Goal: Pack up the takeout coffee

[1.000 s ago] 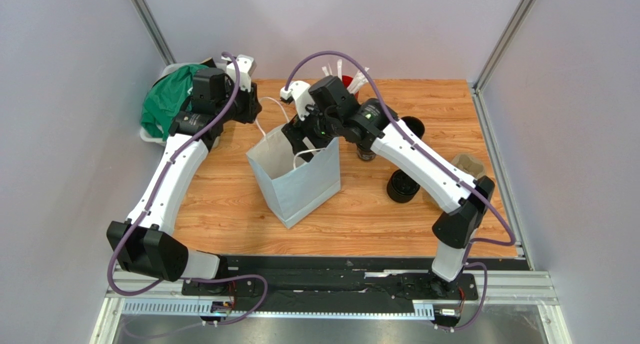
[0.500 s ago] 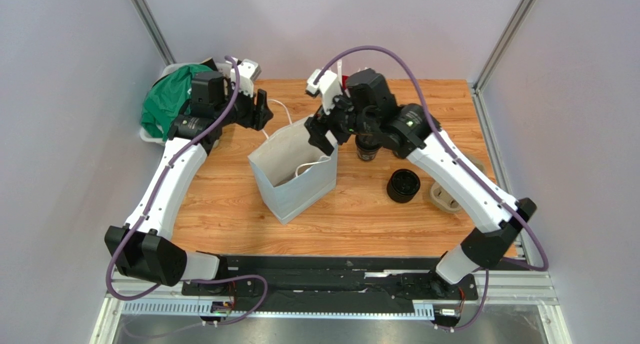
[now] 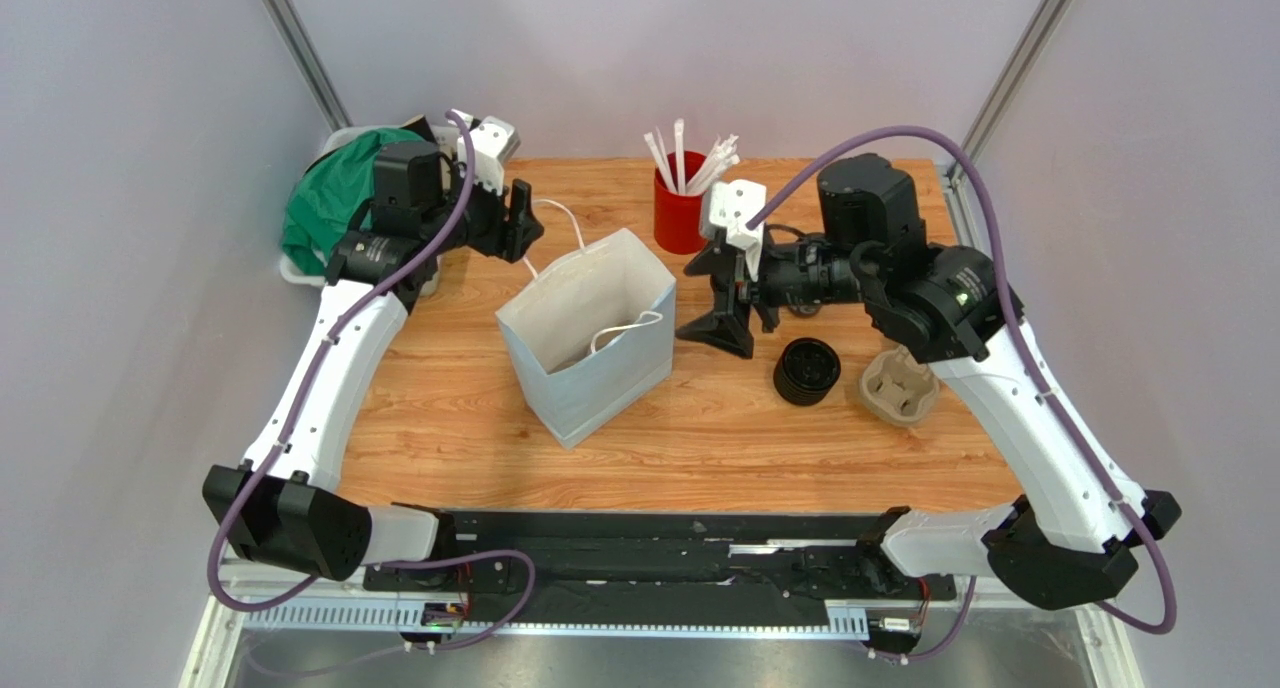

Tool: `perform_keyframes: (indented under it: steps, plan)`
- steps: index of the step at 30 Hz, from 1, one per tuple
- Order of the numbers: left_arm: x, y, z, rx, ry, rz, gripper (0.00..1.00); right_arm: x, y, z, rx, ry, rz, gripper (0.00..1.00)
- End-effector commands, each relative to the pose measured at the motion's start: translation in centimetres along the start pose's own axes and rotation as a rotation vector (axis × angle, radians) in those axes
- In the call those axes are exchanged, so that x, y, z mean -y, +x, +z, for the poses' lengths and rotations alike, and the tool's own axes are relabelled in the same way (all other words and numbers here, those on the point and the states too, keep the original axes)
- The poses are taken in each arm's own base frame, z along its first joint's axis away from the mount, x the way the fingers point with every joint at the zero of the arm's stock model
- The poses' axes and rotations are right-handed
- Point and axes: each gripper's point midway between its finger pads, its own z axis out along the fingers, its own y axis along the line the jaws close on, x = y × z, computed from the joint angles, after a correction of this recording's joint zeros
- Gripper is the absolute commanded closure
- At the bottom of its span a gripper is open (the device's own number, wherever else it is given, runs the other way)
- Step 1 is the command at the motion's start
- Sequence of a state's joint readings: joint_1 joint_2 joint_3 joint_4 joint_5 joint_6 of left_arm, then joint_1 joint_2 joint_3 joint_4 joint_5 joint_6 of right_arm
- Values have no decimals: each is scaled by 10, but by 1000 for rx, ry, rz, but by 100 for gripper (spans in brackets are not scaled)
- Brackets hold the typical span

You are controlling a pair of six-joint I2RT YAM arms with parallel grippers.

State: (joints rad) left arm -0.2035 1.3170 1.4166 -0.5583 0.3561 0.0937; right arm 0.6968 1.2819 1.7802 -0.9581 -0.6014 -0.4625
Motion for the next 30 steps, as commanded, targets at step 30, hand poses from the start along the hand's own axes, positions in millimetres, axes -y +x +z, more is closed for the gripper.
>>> perform_keyframes:
  steps: [30]
  plan:
    - [17, -19, -4, 1, 122, 57, 43, -6, 1, 34, -28, -78, -127, 35]
